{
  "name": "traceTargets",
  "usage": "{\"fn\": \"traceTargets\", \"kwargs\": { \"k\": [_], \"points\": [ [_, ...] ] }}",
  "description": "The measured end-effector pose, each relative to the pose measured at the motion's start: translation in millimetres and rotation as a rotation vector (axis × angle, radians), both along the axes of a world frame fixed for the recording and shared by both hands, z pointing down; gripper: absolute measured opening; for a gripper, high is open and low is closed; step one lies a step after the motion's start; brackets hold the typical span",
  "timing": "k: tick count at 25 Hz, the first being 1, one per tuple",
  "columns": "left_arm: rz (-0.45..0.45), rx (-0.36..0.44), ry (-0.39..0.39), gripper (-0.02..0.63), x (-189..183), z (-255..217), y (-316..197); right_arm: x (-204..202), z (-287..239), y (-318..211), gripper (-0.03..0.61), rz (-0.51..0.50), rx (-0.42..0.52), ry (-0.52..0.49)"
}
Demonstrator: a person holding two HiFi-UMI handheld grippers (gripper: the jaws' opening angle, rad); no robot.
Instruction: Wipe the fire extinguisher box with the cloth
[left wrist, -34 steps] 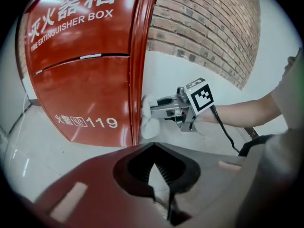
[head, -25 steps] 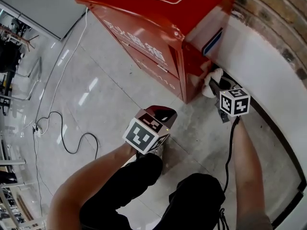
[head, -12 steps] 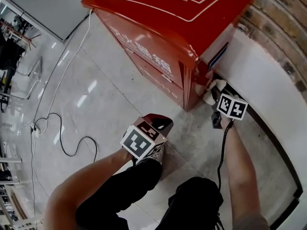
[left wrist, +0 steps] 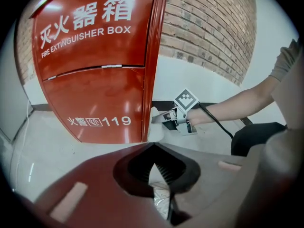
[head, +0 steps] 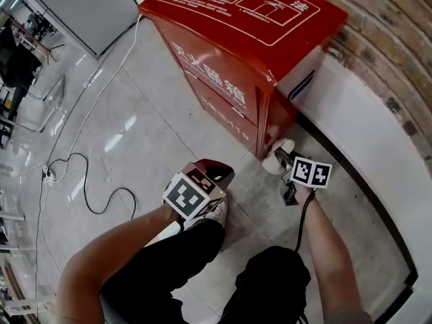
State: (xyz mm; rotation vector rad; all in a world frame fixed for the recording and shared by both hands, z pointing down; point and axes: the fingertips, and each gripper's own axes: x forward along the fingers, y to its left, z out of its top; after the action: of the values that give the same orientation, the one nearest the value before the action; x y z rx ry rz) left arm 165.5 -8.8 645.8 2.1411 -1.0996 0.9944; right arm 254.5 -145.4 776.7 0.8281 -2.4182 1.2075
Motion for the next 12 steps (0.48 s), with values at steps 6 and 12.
{"fn": "traceTargets", "kwargs": {
  "k": [6,12],
  "points": [
    [-0.026,0.020,-0.043,0.000,-7.5,-6.7,13.4,-23.8,-34.9,52.5,0.115,-0.173,0.020,-0.055],
    [-0.097,0.057,-0.061,0.000,-18.2,-25.7,22.3,-45.0,-106.9,95.2,0.115,-0.339,0.139,-0.192]
  ]
}}
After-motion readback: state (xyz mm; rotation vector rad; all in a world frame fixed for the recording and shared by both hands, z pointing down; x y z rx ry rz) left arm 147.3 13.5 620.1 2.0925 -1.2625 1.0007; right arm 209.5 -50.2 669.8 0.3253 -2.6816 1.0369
